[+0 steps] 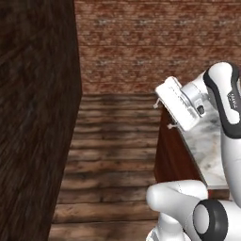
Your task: There is a wine glass and glass cup on the dining counter. Place the wine bottle next to the wine glass and the juice bottle next to the glass cup.
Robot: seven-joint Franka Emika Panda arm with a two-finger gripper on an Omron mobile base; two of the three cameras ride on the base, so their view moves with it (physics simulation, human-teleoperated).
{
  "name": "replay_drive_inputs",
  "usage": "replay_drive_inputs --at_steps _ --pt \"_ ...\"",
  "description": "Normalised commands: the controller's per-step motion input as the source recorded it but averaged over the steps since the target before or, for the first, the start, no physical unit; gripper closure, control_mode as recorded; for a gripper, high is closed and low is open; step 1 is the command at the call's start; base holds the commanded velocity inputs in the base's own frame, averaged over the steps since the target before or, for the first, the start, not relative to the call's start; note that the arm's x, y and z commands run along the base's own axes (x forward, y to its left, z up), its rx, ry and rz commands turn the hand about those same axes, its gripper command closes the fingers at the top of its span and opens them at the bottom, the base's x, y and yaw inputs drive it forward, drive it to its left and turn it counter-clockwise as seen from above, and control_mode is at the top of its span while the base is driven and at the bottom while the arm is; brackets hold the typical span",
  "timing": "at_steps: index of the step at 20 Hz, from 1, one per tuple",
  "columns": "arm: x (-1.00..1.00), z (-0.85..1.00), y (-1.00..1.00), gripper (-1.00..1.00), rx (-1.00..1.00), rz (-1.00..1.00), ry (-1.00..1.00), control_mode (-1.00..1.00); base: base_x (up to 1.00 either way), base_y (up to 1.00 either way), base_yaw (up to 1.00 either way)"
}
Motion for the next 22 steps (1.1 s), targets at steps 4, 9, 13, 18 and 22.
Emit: replay_drive_inputs --at_steps 4,9,13,18,22 --pt "0.00 0.00 0.00 -1.00 0.00 0.00 0.00 1.00 1.00 0.28 -0.13" --pt "0.00 0.00 0.00 -1.00 0.00 0.00 0.00 1.00 0.94 0.58 -0.18" --pt "0.00 0.00 0.00 -1.00 0.00 0.00 0.00 1.00 0.08 1.00 -0.05" --pt "0.00 0.00 0.00 -1.00 0.00 0.00 0.00 1.00 0.74 0.89 -0.15" --pt "0.00 0.00 0.00 -1.00 0.00 0.00 0.00 1.00 1.00 0.44 -0.25"
